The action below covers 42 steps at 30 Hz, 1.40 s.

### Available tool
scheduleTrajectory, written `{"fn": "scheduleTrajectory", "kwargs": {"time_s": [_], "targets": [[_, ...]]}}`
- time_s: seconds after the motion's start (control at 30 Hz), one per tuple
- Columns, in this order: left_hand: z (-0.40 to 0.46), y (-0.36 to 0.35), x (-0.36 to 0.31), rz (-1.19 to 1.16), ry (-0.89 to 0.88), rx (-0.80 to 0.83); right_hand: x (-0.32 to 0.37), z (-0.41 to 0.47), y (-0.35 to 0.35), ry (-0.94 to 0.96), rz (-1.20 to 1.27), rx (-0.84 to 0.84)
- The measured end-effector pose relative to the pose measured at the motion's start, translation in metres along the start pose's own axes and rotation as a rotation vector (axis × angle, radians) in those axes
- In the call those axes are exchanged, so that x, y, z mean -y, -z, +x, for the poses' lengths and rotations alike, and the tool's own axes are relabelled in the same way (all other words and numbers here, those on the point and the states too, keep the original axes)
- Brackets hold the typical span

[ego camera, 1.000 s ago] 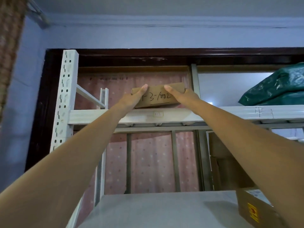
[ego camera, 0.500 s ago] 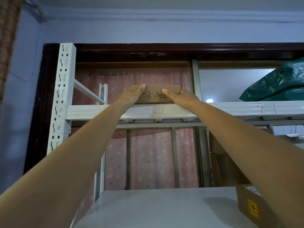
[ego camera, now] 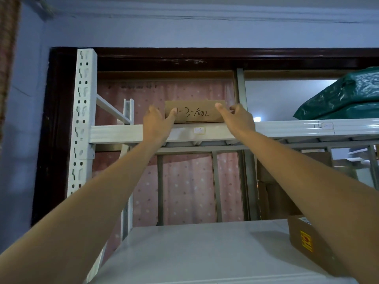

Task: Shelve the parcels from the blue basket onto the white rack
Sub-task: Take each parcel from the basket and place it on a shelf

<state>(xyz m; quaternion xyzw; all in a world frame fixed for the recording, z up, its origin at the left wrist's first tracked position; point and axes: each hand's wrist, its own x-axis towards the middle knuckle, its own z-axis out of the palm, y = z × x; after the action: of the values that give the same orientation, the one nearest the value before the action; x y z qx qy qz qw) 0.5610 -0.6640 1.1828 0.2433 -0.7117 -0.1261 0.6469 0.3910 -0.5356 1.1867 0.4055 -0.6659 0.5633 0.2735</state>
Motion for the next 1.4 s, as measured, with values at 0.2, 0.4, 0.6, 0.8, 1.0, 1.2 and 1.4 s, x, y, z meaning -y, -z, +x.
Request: {"fn": "scheduleTrajectory", "kwargs": {"time_s": [0.2, 0.4, 0.6, 0.8, 1.0, 1.2, 1.4], "targets": [[-0.090, -0.021, 0.043, 0.129, -0.301, -0.210, -0.045, -0.067, -0.015, 0.172, -0.012, -0.273], [-0.162, -0.054, 0.040, 0.226, -0.150, 0.285, -0.088, -0.135, -0.009, -0.004, -0.107, 0.153], [-0.228, -0.072, 0.000, 0.269, -0.039, 0.680, -0.138, -0.200, 0.055, -0.182, -0.238, 0.505], [-0.329, -0.102, -0.082, 0.240, 0.064, 0.836, -0.205, -0.262, 0.181, -0.237, -0.359, 0.579], [-0.458, -0.141, -0.182, 0.162, 0.055, 1.009, -0.274, -0.320, 0.327, -0.383, -0.419, 0.633], [-0.549, -0.184, -0.270, 0.105, 0.013, 1.192, -0.330, -0.364, 0.450, -0.516, -0.483, 0.591], [-0.637, -0.246, -0.338, 0.054, -0.077, 1.354, -0.398, -0.414, 0.553, -0.672, -0.578, 0.534]]}}
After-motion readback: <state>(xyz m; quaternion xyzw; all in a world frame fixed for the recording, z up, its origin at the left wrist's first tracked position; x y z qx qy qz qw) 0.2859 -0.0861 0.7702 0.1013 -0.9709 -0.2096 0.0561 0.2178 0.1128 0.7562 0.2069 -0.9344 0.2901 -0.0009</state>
